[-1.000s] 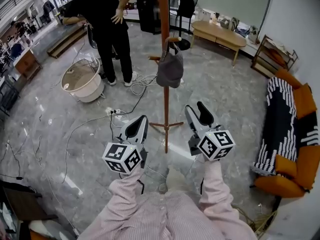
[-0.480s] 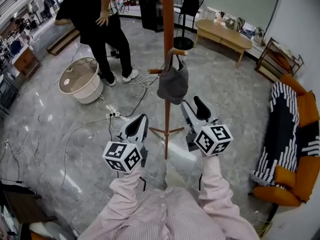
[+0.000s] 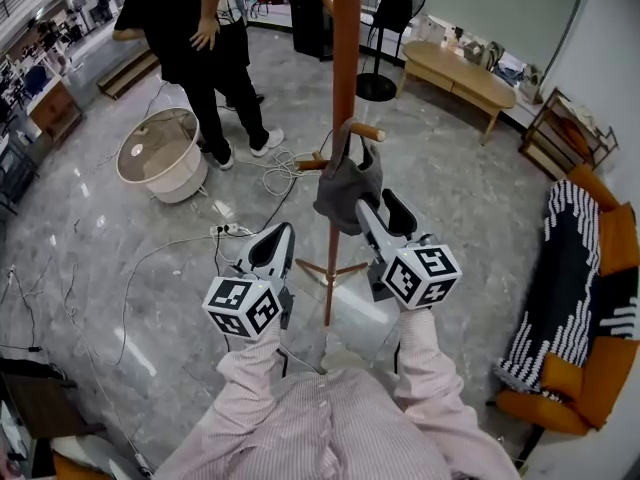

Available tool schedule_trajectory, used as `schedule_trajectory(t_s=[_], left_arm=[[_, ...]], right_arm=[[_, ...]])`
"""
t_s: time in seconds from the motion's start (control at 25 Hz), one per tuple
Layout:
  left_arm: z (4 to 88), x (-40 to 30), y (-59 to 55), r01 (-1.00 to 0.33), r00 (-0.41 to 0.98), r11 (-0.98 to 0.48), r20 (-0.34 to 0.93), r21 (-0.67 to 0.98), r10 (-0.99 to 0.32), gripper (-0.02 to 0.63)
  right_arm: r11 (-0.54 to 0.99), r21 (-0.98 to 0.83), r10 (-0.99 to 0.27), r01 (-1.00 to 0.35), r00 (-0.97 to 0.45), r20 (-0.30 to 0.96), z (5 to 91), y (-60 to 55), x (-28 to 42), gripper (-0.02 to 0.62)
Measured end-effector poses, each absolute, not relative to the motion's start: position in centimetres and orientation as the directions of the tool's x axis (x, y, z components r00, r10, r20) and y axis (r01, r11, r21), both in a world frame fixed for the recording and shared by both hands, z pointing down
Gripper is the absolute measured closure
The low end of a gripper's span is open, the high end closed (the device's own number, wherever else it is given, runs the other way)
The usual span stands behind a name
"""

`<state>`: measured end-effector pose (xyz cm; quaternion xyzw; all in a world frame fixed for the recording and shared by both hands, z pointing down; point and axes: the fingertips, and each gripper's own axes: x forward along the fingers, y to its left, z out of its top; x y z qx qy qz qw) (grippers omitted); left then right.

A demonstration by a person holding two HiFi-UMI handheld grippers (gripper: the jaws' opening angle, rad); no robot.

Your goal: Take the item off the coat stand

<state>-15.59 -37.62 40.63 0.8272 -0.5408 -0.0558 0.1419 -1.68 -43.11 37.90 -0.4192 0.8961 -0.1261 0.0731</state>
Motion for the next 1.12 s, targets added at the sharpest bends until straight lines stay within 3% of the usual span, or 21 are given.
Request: schedule_trajectory(t_s=[0.24,0.44,1.12], left_arm=[[40.5,-15.5,-40.2,-0.884,0.395,-0.361,0.06,0.297,-0.917,0.604],[40.5,-15.4,-41.4,-0.887,0.386,-0.352,0.06,0.299,-0.921,0.604],[40.2,-15.5,-41.6,-0.892,0.373,-0.344,0.046,0.294,-0.927,0.604]], right_arm=[[0.645,-0.26,-0.751,-0.719,-0.659,-0.039,37.3,-44.9,-2.2,0.412],[0.672,-0.202,-0.732,-0.713,-0.681,-0.033,37.2,-45.4,-2.5,0.563],[0.689,-0.196,-0.721,-0.697,-0.687,-0.091,34.8,-44.3,-1.6,0.581]])
